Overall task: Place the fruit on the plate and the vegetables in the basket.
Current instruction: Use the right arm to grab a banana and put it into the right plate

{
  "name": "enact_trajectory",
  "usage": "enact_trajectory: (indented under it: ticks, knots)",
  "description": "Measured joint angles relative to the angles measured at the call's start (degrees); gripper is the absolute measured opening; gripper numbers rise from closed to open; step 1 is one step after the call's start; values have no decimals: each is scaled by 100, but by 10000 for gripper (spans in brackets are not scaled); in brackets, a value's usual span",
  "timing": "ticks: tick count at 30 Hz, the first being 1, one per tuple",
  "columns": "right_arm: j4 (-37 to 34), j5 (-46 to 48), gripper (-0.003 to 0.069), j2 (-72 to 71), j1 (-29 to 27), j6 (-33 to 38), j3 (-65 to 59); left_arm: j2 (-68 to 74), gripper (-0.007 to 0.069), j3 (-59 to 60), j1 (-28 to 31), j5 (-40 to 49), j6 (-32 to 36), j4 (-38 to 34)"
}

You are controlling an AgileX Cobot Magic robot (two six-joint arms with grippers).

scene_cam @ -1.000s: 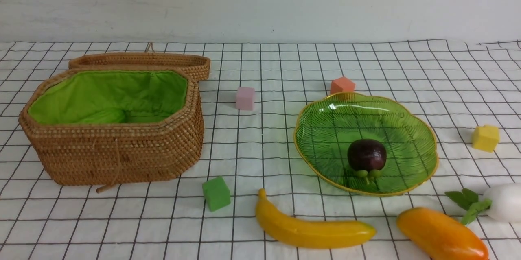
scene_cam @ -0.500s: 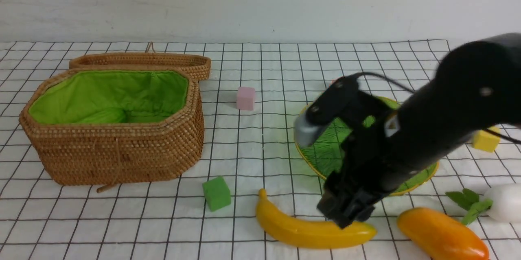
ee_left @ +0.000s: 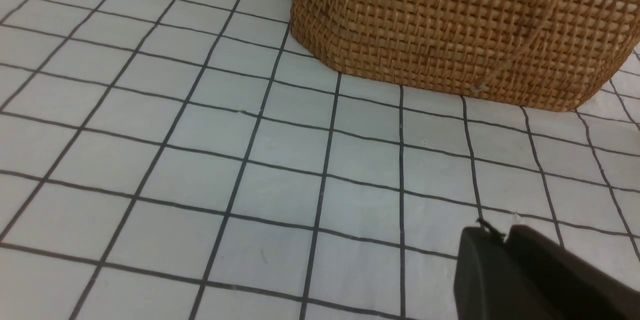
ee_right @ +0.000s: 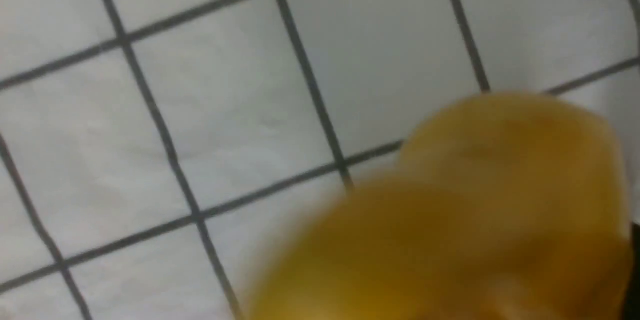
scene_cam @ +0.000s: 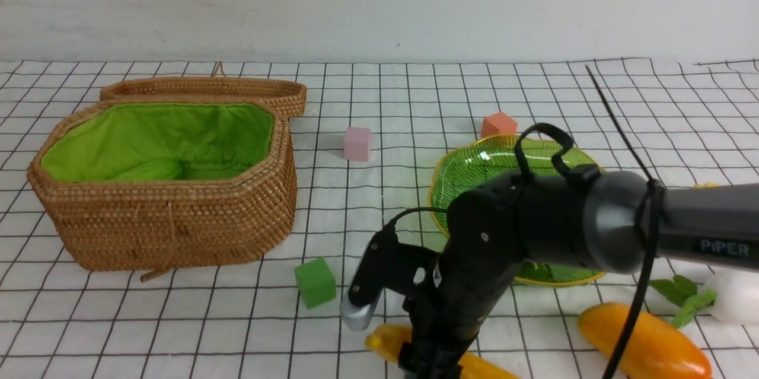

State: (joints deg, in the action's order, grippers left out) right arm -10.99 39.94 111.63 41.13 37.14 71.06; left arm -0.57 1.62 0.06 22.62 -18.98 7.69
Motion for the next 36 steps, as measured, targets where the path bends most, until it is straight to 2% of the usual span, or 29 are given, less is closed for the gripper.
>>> enact_trajectory:
  ticks: [2, 4, 7, 8, 12, 15, 18, 22, 27, 33, 35, 36]
  knots:
    - [0, 66, 428, 13, 0, -8, 31, 0, 55, 0, 0, 0, 0, 0]
    - [-14, 232, 317, 7, -6, 23, 92, 0, 58, 0, 0, 0, 0, 0]
    - [-95, 625, 325, -17, -10, 11, 188, 0, 61, 0, 0, 0, 0, 0]
    - [-161, 1037, 325, -90, -24, -46, 321, 0, 63, 0, 0, 0, 0, 0]
    - [-269, 1262, 325, -429, -205, -316, 880, 0, 71, 0, 0, 0, 0, 0]
    - [-296, 1264, 325, -752, -743, -915, 1603, 0, 71, 0, 0, 0, 0, 0]
    - [-250, 1160, 325, -810, -1567, -1555, 2148, 0, 71, 0, 0, 0, 0, 0]
    - [63, 862, 325, -716, -2435, -1704, 2196, 0, 71, 0, 0, 0, 0, 0]
    - [265, 477, 325, -289, -3109, -1761, 2198, 0, 76, 0, 0, 0, 0, 0]
    - [226, 268, 331, 226, -3276, -1794, 2203, 0, 79, 0, 0, 0, 0, 0]
    - [202, 347, 416, 295, -3276, -1836, 2203, 0, 82, 0, 0, 0, 0, 0]
    - [202, 361, 425, 295, -3276, -1843, 2203, 0, 82, 0, 0, 0, 0, 0]
